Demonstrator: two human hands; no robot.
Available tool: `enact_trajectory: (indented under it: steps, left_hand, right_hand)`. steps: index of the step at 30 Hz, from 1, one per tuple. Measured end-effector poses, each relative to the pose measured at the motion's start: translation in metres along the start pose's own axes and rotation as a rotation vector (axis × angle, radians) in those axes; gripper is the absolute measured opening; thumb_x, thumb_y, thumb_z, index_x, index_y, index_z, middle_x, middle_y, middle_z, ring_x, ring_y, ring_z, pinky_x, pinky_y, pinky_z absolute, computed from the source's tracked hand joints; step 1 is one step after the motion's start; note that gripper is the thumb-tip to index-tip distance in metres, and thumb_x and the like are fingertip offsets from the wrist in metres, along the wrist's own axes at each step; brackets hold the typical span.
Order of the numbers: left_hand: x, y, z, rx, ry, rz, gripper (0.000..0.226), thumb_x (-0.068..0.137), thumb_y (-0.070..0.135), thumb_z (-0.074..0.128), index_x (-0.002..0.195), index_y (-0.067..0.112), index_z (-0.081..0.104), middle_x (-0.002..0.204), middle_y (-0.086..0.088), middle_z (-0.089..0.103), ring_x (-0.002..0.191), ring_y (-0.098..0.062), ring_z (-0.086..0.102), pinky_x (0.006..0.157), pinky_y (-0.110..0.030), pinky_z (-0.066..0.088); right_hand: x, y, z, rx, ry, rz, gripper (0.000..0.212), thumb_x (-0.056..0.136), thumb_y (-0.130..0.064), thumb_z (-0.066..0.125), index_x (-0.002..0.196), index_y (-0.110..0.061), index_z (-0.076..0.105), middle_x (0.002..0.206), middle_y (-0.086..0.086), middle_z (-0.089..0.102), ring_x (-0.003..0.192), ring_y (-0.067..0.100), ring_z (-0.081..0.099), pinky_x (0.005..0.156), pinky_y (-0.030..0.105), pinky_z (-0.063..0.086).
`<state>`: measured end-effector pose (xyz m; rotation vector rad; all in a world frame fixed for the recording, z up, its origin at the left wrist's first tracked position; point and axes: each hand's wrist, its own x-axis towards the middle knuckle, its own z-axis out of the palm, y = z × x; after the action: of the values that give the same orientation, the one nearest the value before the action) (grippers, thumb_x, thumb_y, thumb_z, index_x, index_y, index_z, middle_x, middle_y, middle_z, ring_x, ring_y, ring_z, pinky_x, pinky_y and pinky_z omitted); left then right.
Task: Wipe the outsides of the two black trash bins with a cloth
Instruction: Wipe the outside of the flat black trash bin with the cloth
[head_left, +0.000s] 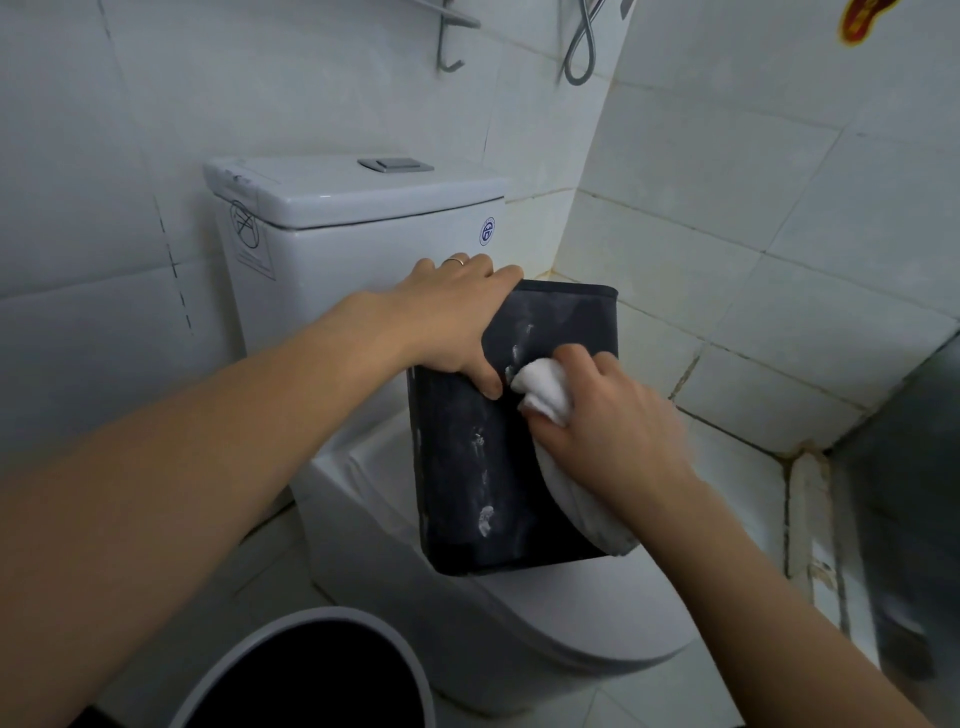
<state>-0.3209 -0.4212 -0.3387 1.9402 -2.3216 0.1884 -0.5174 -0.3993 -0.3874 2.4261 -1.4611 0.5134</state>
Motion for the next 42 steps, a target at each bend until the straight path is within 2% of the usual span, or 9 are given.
enact_trajectory:
  steps: [2,8,15,19,24,28,31,37,42]
  left_hand:
    - [-0.001,0.000,0.000,0.003,-0.004,0.000,0.106,0.054,0.066,0.084,0.136,0.022,0.033,0.121,-0.004,0.044,0.118,-0.028,0.042,0.093,-0.044,0.037]
    - [-0.001,-0.001,0.000,-0.001,-0.009,-0.007,0.105,0.056,0.066,0.084,0.136,0.022,0.033,0.124,-0.004,0.045,0.120,-0.028,0.042,0.094,-0.043,0.036]
    - [0.000,0.001,0.000,-0.010,-0.001,-0.013,0.106,0.054,0.067,0.083,0.136,0.022,0.034,0.123,-0.003,0.045,0.119,-0.027,0.042,0.092,-0.042,0.036]
    - [-0.003,0.002,-0.001,-0.019,0.016,-0.003,0.105,0.054,0.065,0.084,0.135,0.021,0.035,0.121,-0.003,0.044,0.118,-0.027,0.042,0.091,-0.042,0.035]
    - [-0.003,-0.001,-0.003,-0.045,-0.004,0.002,0.108,0.055,0.065,0.084,0.140,0.023,0.033,0.126,-0.002,0.045,0.123,-0.025,0.040,0.098,-0.043,0.036]
    - [-0.001,-0.009,-0.013,-0.306,-0.052,-0.030,0.100,0.070,0.041,0.085,0.152,0.027,0.029,0.141,-0.004,0.043,0.131,-0.024,0.038,0.108,-0.042,0.036]
    - [-0.001,-0.015,-0.015,-0.399,-0.067,-0.020,0.089,0.065,0.028,0.087,0.142,0.033,0.043,0.127,0.000,0.052,0.113,-0.021,0.053,0.094,-0.039,0.049]
    - [0.003,-0.015,-0.009,-0.361,-0.052,0.034,0.098,0.056,0.034,0.092,0.141,0.033,0.042,0.129,0.008,0.052,0.118,-0.017,0.048,0.097,-0.040,0.047]
    - [0.004,-0.010,-0.009,-0.338,-0.037,0.073,0.082,0.055,0.032,0.090,0.125,0.036,0.049,0.104,0.012,0.051,0.103,-0.018,0.051,0.088,-0.043,0.050]
  right_hand:
    - [0.002,0.001,-0.001,0.007,0.016,0.050,0.043,0.087,-0.059,0.052,0.115,-0.027,0.045,0.091,-0.005,0.049,0.064,0.021,0.045,0.051,0.030,0.030]
    - [0.000,0.014,-0.005,0.022,0.014,0.191,0.039,0.089,-0.057,0.052,0.112,-0.026,0.044,0.093,-0.003,0.051,0.070,0.025,0.052,0.056,0.031,0.034]
    - [-0.014,-0.010,0.004,-0.047,0.017,-0.009,0.044,0.080,-0.055,0.059,0.112,-0.025,0.051,0.089,-0.004,0.052,0.065,0.028,0.060,0.046,0.028,0.022]
    - [-0.006,0.000,0.002,0.029,0.007,0.076,0.045,0.083,-0.058,0.056,0.114,-0.027,0.045,0.094,-0.004,0.052,0.075,0.029,0.061,0.055,0.032,0.037]
    - [0.002,0.010,-0.002,0.035,0.036,0.160,0.042,0.086,-0.055,0.057,0.114,-0.027,0.044,0.093,-0.004,0.052,0.076,0.029,0.060,0.057,0.031,0.036]
    - [0.001,0.012,-0.003,0.049,0.025,0.169,0.042,0.086,-0.056,0.056,0.114,-0.027,0.043,0.095,-0.003,0.052,0.079,0.031,0.060,0.058,0.033,0.040]
    - [0.001,0.013,-0.003,0.069,0.022,0.168,0.041,0.086,-0.056,0.056,0.113,-0.028,0.043,0.094,-0.004,0.052,0.078,0.029,0.060,0.059,0.034,0.044]
    - [0.002,0.003,-0.011,0.072,0.049,0.116,0.044,0.086,-0.058,0.055,0.117,-0.030,0.042,0.095,-0.006,0.051,0.076,0.027,0.059,0.057,0.032,0.037]
    - [0.004,-0.022,-0.004,0.042,0.117,-0.027,0.050,0.078,-0.058,0.061,0.113,-0.024,0.053,0.085,-0.004,0.051,0.057,0.026,0.054,0.047,0.028,0.029]
